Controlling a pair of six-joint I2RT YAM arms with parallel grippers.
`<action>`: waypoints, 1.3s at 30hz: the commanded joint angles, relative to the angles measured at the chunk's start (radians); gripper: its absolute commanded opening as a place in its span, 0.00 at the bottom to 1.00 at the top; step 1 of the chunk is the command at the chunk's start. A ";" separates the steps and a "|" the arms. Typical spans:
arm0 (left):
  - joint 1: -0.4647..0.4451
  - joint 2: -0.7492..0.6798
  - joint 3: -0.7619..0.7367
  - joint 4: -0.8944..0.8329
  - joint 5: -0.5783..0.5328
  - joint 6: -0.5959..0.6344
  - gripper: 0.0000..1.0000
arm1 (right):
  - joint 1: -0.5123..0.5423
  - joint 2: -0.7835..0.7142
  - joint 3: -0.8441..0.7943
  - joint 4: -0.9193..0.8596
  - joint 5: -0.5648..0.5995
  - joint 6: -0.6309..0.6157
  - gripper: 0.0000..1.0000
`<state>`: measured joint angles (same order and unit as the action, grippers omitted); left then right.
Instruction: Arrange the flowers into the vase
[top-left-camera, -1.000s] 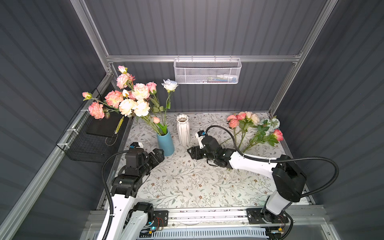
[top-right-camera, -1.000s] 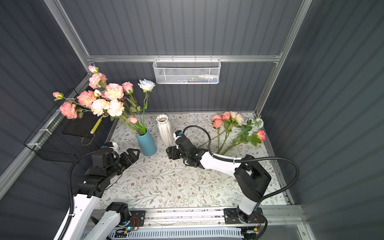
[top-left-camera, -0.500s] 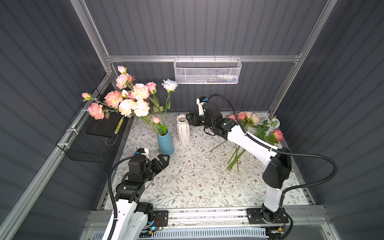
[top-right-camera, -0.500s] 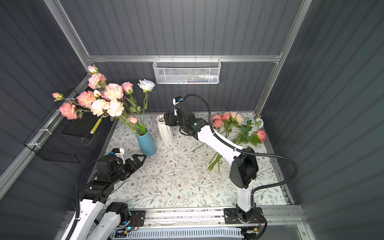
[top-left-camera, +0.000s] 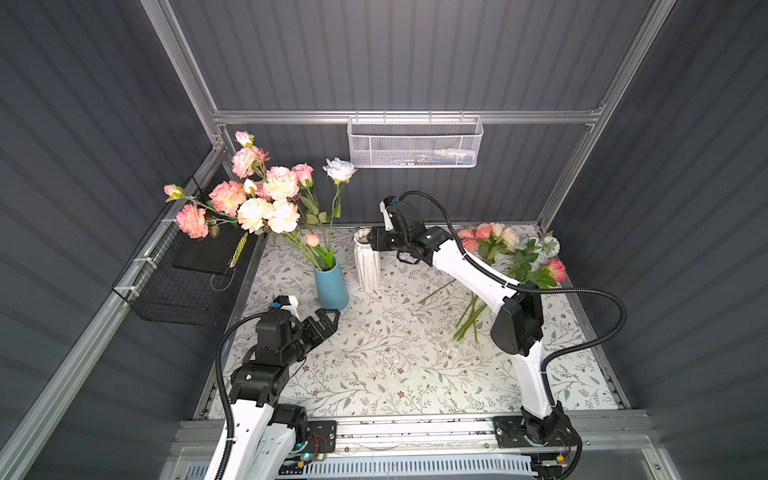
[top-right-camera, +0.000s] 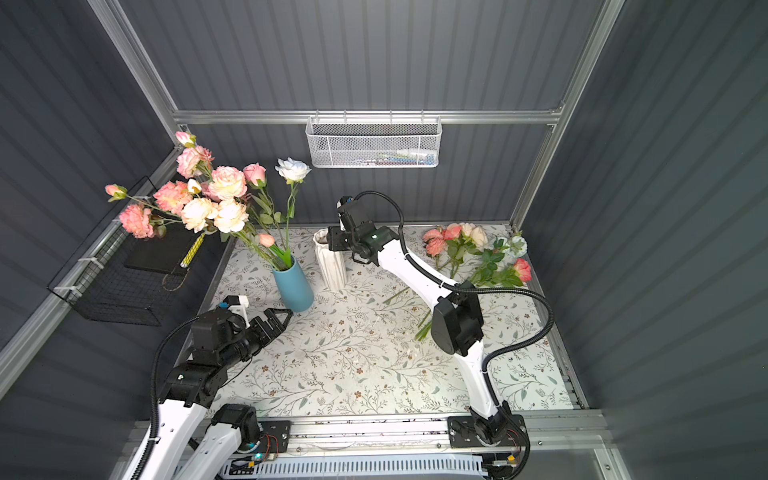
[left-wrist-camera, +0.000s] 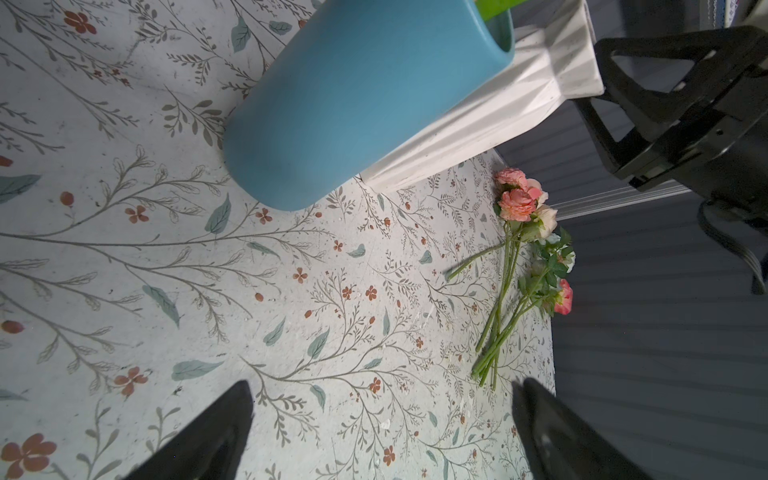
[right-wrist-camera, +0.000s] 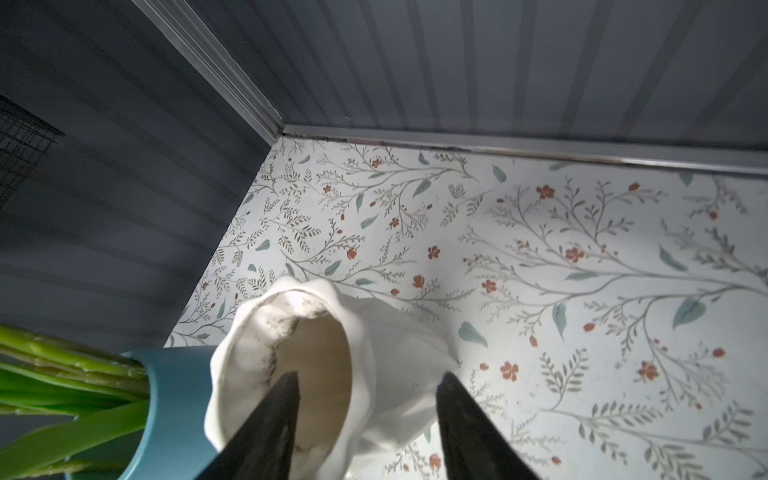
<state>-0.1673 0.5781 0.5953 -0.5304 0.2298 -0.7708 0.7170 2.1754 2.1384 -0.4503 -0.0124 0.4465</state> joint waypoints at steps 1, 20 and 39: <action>0.000 -0.004 0.037 -0.011 0.017 0.027 1.00 | 0.001 -0.025 -0.036 -0.093 -0.006 -0.020 0.44; 0.000 0.012 0.048 -0.015 0.017 0.044 1.00 | 0.012 -0.142 -0.110 -0.127 -0.027 -0.069 0.00; 0.000 0.063 0.051 0.001 0.026 0.043 1.00 | 0.051 -0.034 0.035 -0.186 0.007 -0.062 0.17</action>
<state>-0.1673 0.6514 0.6109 -0.5282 0.2405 -0.7559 0.7628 2.1063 2.1448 -0.6140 -0.0185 0.3820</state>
